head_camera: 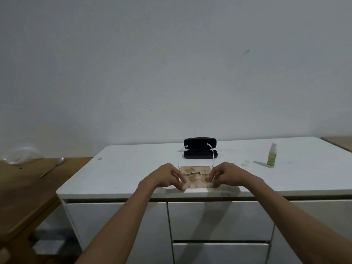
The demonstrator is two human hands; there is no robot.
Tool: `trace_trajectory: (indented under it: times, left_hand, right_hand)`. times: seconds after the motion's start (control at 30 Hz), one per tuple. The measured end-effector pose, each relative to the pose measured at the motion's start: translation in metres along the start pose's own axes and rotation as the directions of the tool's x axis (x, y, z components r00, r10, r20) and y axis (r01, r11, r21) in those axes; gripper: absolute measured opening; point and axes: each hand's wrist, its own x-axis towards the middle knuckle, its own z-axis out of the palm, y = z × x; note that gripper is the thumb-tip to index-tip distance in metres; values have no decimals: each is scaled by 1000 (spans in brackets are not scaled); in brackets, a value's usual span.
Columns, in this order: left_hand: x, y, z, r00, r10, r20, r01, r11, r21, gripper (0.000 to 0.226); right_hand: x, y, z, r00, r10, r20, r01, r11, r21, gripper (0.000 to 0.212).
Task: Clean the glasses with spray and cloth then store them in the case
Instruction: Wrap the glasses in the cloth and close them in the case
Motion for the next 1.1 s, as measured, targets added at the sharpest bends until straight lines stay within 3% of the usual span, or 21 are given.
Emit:
trace_trajectory:
  times: [0.33,0.5,0.63,0.8,0.97,1.1]
  left_hand:
    - [-3,-4,13,990,53,-132,-49,998,32,6]
    - [10,-5,9,980,29,-196,-40,998,-56,5]
    - [22,-5,4,957,-36,-288,-22,981,-195,7]
    - [42,-7,10,902,-173,-395,16,929,-369,7]
    - [55,-11,22,841,-249,-481,64,927,-368,19]
    - [62,-14,26,820,-287,-495,124,934,-336,14]
  right_hand:
    - [-3,-6,7,995,-71,-70,54,975,-214,11]
    - [8,-10,1,984,-69,-165,35,979,-199,17]
    - [20,-13,0,937,-15,-349,-40,988,-151,11]
    - [40,-9,6,863,-60,-502,-58,975,-216,8]
    - [53,-1,17,827,-88,-555,-103,947,-303,17]
    - [61,5,25,828,-90,-554,-126,932,-341,21]
